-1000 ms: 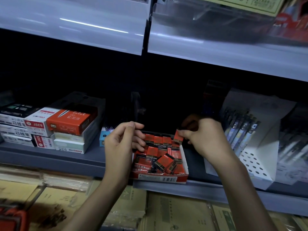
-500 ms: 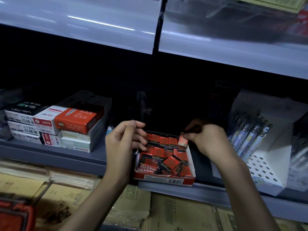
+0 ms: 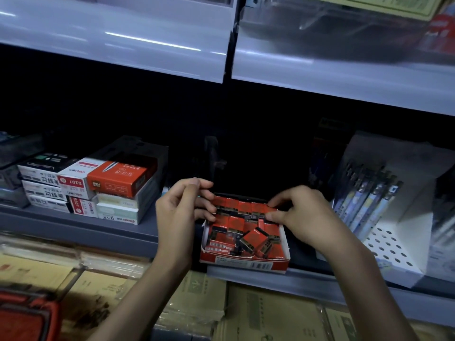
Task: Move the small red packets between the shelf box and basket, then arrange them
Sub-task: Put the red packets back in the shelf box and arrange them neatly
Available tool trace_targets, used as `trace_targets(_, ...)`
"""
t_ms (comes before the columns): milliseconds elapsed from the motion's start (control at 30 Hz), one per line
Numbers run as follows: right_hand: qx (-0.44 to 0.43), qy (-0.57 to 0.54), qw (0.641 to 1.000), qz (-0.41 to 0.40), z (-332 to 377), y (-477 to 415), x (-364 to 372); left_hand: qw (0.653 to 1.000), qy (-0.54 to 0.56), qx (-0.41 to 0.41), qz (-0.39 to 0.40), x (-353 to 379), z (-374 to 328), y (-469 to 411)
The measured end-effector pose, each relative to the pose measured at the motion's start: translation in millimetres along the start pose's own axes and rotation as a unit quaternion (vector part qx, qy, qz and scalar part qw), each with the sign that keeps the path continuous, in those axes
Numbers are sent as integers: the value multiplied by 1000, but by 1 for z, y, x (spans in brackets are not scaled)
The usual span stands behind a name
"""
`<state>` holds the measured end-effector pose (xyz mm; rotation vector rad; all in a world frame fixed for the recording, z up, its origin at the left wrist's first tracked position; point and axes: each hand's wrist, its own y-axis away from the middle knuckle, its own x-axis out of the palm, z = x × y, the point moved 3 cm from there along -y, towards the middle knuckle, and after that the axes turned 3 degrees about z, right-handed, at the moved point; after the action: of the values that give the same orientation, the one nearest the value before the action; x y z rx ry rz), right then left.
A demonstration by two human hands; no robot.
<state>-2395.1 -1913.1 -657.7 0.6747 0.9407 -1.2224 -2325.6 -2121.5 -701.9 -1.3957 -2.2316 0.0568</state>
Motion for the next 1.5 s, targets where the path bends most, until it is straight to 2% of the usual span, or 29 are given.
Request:
trace_targets(300,-38,65,996,-52,11,11,-1,1000,-5,-14,-3,1,3,0)
trace_targets(367,-64,36,995,-71,21,15,-5,1000,10,-23,-13,1,2,-1)
trace_targets(533,-98,-48,994,-1,57,22,4,998,47,-25,-45,-2,0,-3)
trace_targets(700,-67,55,995,46,80,23,28,997,43,-14,-63,-8,-2,-6)
trace_targets(967,-43,35,991,122,85,15,23,996,45,-14,-78,-17,-6,-10)
trace_targets(1333,-48,-12,993,109,78,13,20,996,41,-29,-78,-18,-4,-10)
trace_targets(1500,-22,-42,994,100,65,9,10,997,27,-27,-71,-18,-4,-9)
